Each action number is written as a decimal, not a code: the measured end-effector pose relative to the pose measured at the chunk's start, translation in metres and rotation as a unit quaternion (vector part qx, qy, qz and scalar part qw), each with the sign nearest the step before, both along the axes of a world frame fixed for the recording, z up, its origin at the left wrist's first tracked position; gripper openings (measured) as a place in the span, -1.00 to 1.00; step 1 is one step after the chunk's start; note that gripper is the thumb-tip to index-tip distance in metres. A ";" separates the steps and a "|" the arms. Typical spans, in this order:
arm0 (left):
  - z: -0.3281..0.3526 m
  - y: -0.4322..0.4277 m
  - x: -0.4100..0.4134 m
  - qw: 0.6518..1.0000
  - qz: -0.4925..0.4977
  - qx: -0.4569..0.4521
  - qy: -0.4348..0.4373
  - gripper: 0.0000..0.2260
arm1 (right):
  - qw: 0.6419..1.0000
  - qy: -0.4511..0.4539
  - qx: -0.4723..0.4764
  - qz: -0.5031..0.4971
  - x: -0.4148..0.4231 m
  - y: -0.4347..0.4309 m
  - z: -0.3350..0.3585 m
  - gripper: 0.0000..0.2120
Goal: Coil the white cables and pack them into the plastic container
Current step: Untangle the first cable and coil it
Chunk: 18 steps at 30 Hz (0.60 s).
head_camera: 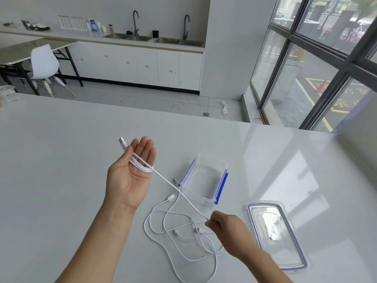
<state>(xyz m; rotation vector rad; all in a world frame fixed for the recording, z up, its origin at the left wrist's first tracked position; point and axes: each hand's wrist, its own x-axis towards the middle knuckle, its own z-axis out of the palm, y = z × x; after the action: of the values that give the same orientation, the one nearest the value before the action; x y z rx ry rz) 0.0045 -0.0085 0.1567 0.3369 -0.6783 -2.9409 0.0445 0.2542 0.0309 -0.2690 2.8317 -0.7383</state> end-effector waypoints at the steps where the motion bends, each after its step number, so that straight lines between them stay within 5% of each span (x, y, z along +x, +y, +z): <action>1: 0.001 0.003 0.001 1.000 -0.017 -0.003 0.000 -0.73 | 0.999 -0.024 0.025 -0.004 -0.005 -0.001 0.003 -0.85; 4: 0.004 0.016 0.006 0.998 -0.063 -0.030 -0.002 -0.65 | 0.994 -0.060 0.068 0.059 -0.015 0.002 0.013 -0.43; 7: 0.002 0.035 0.013 0.993 -0.100 -0.055 0.011 -0.76 | 0.983 -0.080 -0.128 0.101 -0.013 -0.006 0.033 -0.20; 10: -0.003 0.052 0.017 0.989 -0.124 -0.082 0.024 -0.79 | 0.911 -0.126 -0.373 0.121 -0.002 -0.029 0.054 -0.45; 12: -0.005 0.057 0.018 0.988 -0.127 -0.089 0.026 -0.80 | 0.894 -0.080 -0.430 0.098 0.007 -0.042 0.065 -0.72; 18: -0.003 0.057 0.017 0.988 -0.125 -0.083 0.039 -0.78 | 0.858 -0.098 -0.499 0.064 0.022 -0.048 0.062 -0.74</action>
<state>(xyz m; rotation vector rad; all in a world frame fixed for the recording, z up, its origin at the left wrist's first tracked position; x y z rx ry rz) 0.0214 0.0483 0.1539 0.1279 -1.0154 -3.0777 0.0670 0.2062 0.0924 -0.4739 1.9591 -1.9974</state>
